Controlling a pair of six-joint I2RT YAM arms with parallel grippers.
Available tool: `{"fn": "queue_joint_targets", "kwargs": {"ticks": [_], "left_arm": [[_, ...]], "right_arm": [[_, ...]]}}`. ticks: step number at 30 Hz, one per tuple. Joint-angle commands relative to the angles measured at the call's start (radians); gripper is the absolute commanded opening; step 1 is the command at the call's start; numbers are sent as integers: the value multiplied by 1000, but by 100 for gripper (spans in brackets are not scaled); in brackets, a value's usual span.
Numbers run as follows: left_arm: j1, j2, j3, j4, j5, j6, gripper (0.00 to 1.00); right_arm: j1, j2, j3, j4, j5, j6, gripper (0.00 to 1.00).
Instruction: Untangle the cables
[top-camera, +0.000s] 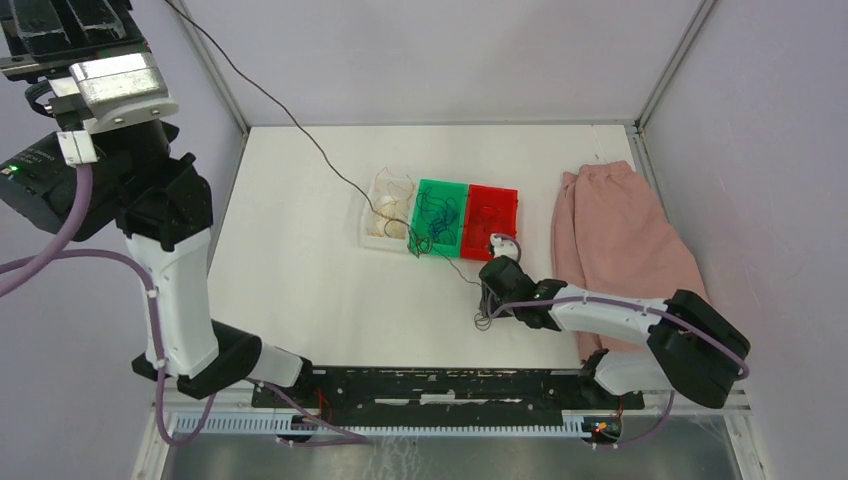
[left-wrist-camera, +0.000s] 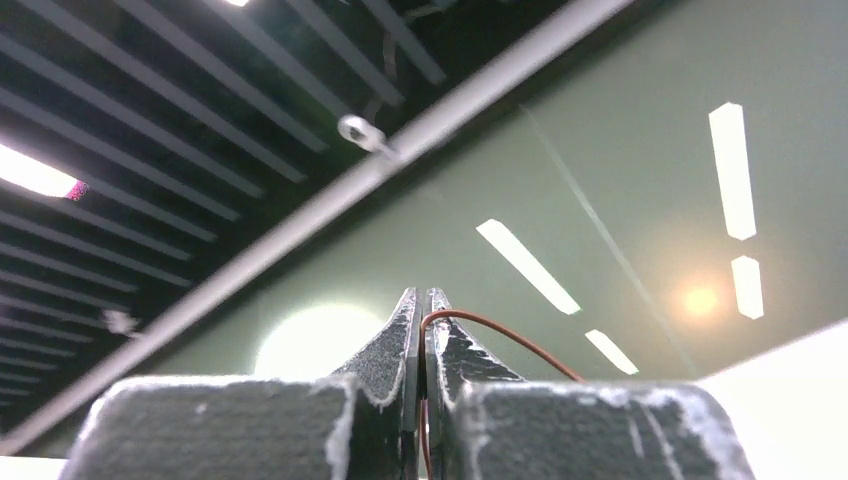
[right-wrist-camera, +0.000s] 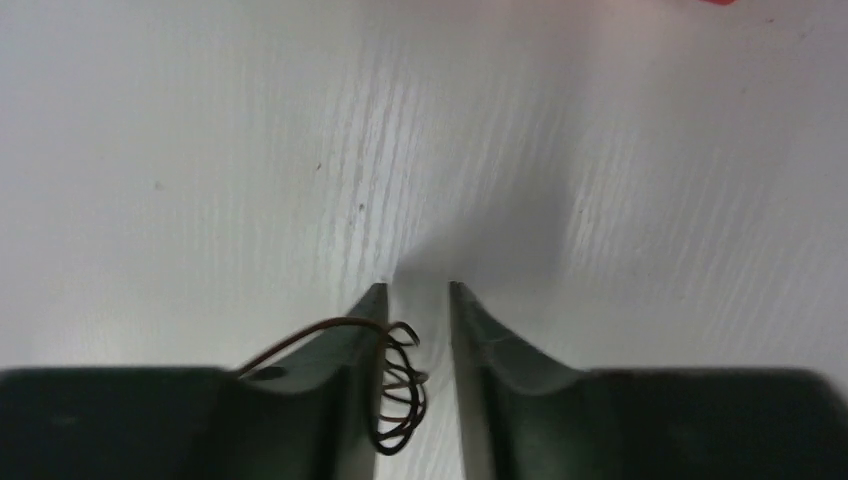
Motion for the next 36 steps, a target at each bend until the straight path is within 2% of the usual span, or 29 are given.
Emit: {"fn": "queue_joint_targets", "kwargs": {"ticks": [1,3,5,7,10,14,17,23,26,29,32,34,36], "left_arm": [[-2,-178,-259,-138,58,-188,3],[-2,-279,-459,-206,158,-291,3],[-3,-352,-594,-271,243,-389,3],[-1,-398,-687,-350,316,-463,3],[-3,-439,-782,-420,388,-533,3],[-4,-461,-838,-459,425,-546,3],[-2,-465,-853,-466,428,-546,3],[-2,-479,-863,-485,435,-545,3],[-2,-490,-875,-487,432,-535,3],[-3,-495,-872,-491,429,-528,3],[-3,-496,-869,-492,429,-523,3],[-3,-499,-868,-494,429,-521,3],[-2,-504,-872,-507,429,-516,3]], "right_arm": [[-5,-121,-20,115,-112,-104,42],[-5,-145,48,132,-240,-189,55],[-6,-152,127,119,-338,-257,64],[-5,-157,195,117,-433,-316,72],[-5,-166,269,158,-549,-370,78],[-5,-168,346,239,-643,-418,82],[-4,-131,390,380,-703,-398,84],[2,88,600,639,-781,-268,87],[23,187,690,655,-777,-279,88],[40,265,740,610,-745,-322,87],[49,302,730,609,-682,-342,79],[50,307,717,610,-657,-356,67],[50,302,704,624,-657,-355,48]]}}
